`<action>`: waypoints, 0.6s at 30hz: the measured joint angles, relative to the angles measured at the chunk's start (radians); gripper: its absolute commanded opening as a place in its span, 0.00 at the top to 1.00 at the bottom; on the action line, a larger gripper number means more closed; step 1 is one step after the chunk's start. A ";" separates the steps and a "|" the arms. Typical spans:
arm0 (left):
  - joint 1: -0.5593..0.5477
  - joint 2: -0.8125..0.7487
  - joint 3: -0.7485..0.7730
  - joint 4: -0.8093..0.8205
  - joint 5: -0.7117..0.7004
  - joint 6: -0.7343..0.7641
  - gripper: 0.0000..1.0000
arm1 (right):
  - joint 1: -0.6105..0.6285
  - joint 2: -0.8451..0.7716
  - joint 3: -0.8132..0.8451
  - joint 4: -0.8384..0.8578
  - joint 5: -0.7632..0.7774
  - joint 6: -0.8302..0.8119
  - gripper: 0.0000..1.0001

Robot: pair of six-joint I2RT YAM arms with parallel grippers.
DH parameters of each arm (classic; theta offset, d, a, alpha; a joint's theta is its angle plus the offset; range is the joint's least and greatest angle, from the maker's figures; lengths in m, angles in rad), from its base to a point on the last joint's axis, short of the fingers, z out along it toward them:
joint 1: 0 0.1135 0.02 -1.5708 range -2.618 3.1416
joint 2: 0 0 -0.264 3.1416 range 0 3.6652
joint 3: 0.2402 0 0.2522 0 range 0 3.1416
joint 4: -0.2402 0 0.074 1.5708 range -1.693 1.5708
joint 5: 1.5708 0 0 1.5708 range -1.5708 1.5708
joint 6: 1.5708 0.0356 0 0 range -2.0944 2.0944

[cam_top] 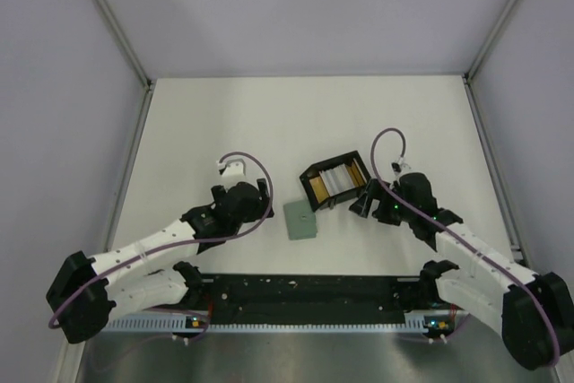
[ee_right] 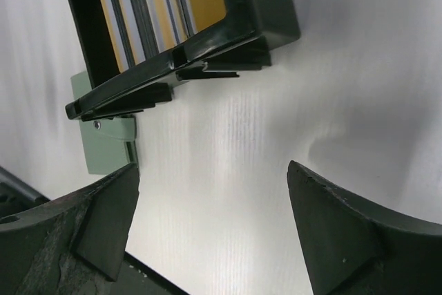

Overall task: Put the credit cards into the card holder
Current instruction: Reset both arms

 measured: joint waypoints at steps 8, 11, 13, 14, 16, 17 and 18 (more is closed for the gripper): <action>0.000 0.000 0.000 0.002 0.000 0.000 0.02 | 0.014 0.190 0.029 0.171 -0.108 0.003 0.13; 0.000 0.000 0.000 0.002 0.000 0.000 0.02 | 0.014 0.295 0.101 0.217 -0.117 0.006 0.13; 0.000 0.000 0.000 0.002 0.000 0.000 0.02 | 0.014 0.344 0.144 0.237 -0.116 0.008 0.13; 0.000 0.000 0.001 0.001 0.000 0.000 0.02 | 0.014 0.367 0.161 0.247 -0.113 0.008 0.13; 0.000 0.000 0.002 0.000 0.000 0.000 0.01 | 0.014 0.404 0.198 0.261 -0.108 0.008 0.13; 0.000 0.000 0.003 0.000 0.000 0.000 0.02 | 0.014 0.416 0.211 0.264 -0.101 0.008 0.12; 0.000 0.000 0.003 0.000 -0.001 0.000 0.02 | 0.014 0.430 0.227 0.268 -0.093 0.006 0.12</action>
